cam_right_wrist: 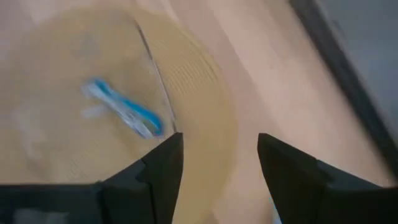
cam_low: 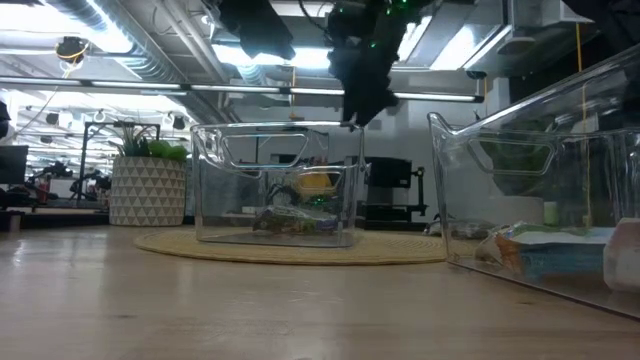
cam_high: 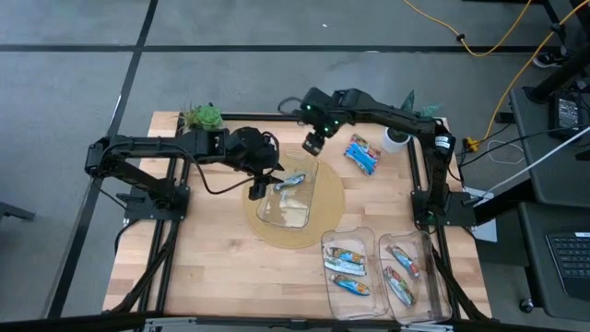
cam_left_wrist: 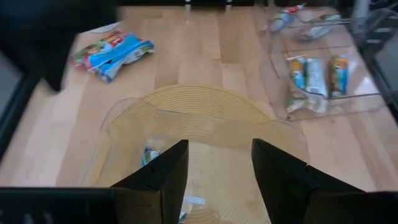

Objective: Pick and place Granola Bars by type
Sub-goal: Put the blue granola bar pack into the top transparent bin

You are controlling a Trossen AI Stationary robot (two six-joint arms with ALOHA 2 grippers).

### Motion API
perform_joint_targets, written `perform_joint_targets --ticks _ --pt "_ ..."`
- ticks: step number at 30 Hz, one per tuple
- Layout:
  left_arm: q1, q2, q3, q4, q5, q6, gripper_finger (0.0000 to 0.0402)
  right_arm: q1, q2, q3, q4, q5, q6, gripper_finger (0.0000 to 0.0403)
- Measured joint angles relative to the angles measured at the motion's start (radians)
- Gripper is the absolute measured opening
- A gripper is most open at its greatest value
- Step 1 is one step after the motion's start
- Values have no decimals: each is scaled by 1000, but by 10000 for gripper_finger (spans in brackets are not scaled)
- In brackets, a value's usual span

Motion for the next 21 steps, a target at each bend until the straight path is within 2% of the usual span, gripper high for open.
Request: perform_joint_targets --ticks 4,7,14,21 --pt "0 0 0 -1 -39 -3 169 52 -59 25 -84 166 -31 208" --pt "0 0 0 -1 -42 -4 169 90 -137 26 -102 246 13 208" --pt "4 0 0 16 -110 -2 169 215 -350 28 -107 284 94 208" --pt "63 0 0 164 -118 -2 169 380 -524 18 -164 362 68 208"
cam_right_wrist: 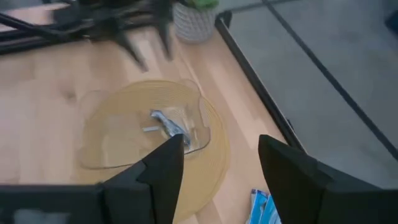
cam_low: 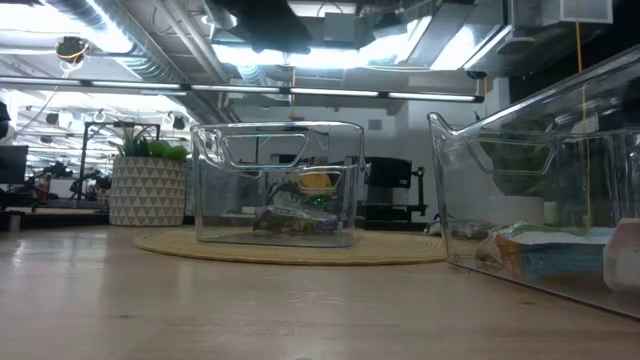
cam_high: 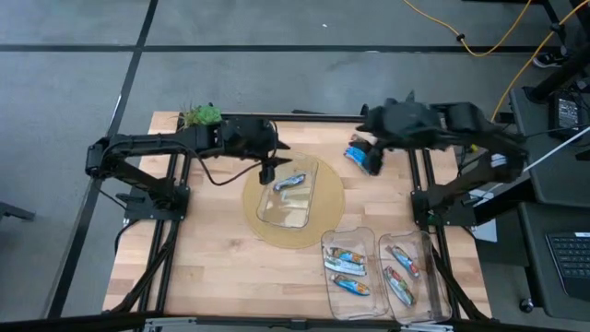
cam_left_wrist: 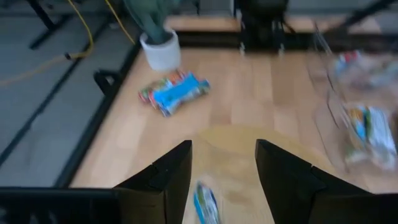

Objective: Pick and place Granola Bars by type
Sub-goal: Put the blue granola bar pack into the top transparent bin

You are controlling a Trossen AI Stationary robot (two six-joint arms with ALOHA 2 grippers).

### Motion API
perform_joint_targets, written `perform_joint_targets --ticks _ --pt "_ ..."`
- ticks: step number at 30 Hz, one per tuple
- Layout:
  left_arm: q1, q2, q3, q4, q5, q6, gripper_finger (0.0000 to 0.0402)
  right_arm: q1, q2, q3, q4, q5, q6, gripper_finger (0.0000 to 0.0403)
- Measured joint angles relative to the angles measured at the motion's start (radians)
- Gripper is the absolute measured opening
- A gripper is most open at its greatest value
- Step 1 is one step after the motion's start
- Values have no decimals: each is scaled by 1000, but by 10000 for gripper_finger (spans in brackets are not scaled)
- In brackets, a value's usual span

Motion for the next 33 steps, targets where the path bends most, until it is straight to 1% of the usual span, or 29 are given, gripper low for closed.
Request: perform_joint_targets --ticks 3,4,7,10,15,21,24,28,29,30,31,33 --pt "35 14 4 73 5 -3 169 48 -85 -45 1 28 1 208" --pt "50 26 13 81 21 -10 169 59 -118 -66 3 45 4 208" --pt "85 94 81 72 72 -20 169 84 -213 -134 8 103 28 208" --pt "104 196 189 32 83 -10 169 95 -300 -204 45 130 30 208" --pt "126 389 441 -24 109 10 169 99 -404 -288 114 131 -4 208" --pt "169 627 769 -123 157 9 169 99 -461 -336 127 126 -61 208" --pt "184 739 935 -176 173 12 169 99 -479 -348 128 97 -92 208" --pt "202 879 1123 -208 237 2 169 99 -485 -348 129 64 -136 208" --pt "206 911 1161 -207 247 -2 169 99 -488 -348 129 58 -145 208" --pt "210 933 1167 -186 265 -4 169 99 -492 -349 129 49 -153 208" --pt "214 940 1145 -137 278 -16 169 99 -495 -349 129 47 -156 208" --pt "227 959 1134 -118 310 -42 169 99 -497 -349 131 47 -158 208"
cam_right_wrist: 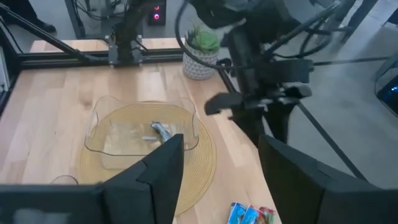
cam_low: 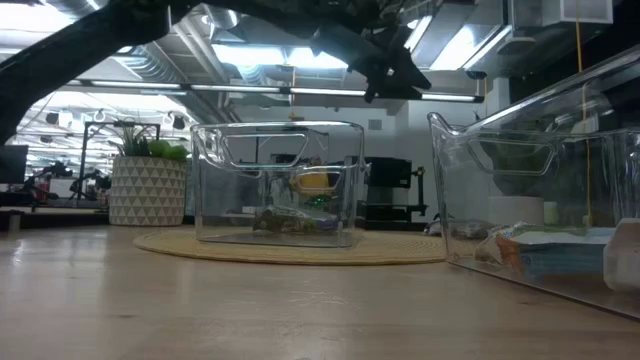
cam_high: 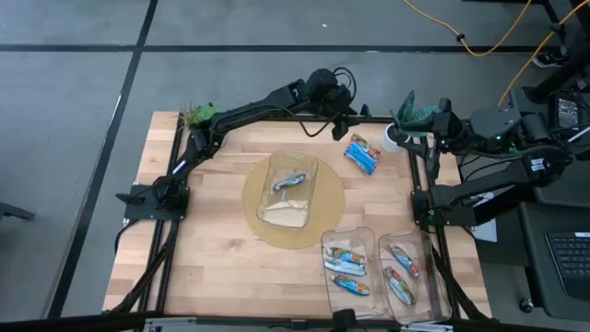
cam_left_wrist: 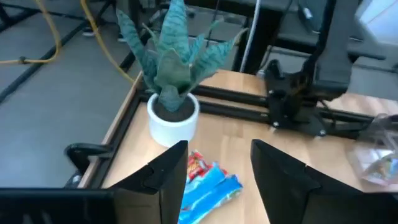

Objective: Pick and place Granola Bars by type
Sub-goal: Put the blue granola bar pack into the top transparent bin

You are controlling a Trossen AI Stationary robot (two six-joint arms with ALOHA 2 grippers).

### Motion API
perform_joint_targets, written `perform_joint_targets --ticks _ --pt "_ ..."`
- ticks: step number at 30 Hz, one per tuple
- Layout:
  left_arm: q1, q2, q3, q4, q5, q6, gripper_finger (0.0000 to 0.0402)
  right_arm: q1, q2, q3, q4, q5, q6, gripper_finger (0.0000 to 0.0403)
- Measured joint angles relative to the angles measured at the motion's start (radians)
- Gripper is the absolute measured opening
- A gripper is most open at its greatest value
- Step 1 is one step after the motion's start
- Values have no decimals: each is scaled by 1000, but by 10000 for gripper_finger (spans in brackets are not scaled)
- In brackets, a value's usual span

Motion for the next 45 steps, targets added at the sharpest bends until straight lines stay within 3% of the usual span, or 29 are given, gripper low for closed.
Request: perform_joint_targets --ticks 13,19,26,33,39,42,45 --pt "64 118 9 0 206 -44 169 0 -8 0 56 1 -2 208" --pt "19 131 9 0 298 64 169 0 -1 0 69 2 2 208" --pt "-58 125 9 -163 279 328 169 0 7 1 83 2 2 208" --pt "-53 124 9 -147 265 377 169 0 13 1 81 2 -22 208" --pt "-68 138 8 -149 350 462 169 0 14 1 80 2 -27 208" --pt "-65 145 8 -99 341 435 169 0 15 1 80 2 -13 208" --pt "-65 143 8 -14 347 305 168 0 15 0 77 3 8 208"
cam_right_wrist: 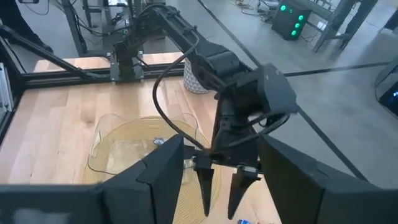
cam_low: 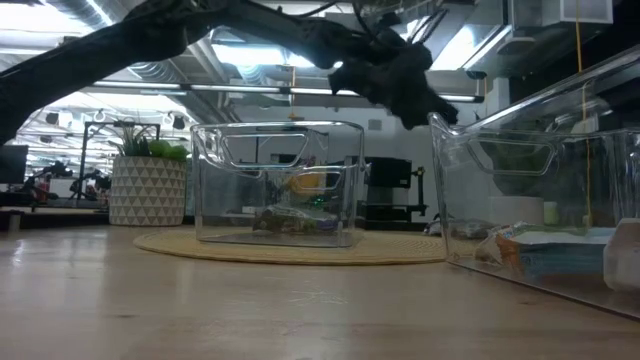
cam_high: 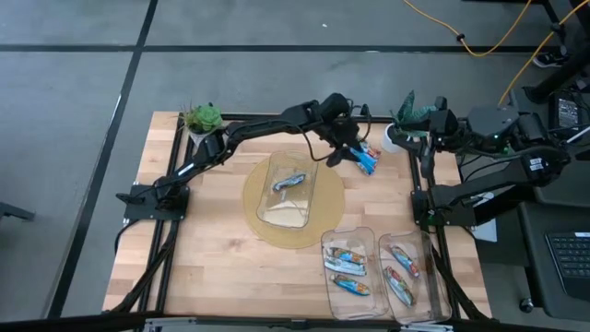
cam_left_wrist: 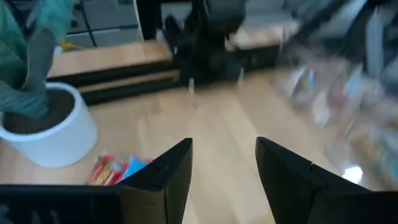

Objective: Pick and place Granola Bars by type
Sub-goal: Put the blue granola bar pack into the top transparent bin

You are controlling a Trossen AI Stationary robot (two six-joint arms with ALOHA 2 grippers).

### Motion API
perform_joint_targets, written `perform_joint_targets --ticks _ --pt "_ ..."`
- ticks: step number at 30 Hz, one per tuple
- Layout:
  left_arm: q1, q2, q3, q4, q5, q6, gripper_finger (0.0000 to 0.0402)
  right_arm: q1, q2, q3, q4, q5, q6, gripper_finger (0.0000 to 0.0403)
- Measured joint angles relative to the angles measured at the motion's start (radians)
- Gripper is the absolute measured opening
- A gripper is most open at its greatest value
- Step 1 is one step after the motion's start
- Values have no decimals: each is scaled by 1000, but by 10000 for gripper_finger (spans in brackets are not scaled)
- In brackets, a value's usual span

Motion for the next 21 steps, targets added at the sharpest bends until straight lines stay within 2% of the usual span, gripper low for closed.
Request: perform_joint_targets --ticks 4,7,9,14,21 --pt "13 -13 0 95 124 -186 168 0 1 -1 -27 61 70 208" --pt "28 -41 1 108 196 -239 168 -1 2 -23 -92 139 142 208" --pt "35 -65 1 91 212 -238 168 -1 -5 -60 -144 149 184 208" --pt "47 -142 1 37 245 -237 168 -33 -19 -212 -169 60 224 208" --pt "53 -263 1 7 176 -218 168 -180 -18 -487 -16 -41 157 208"
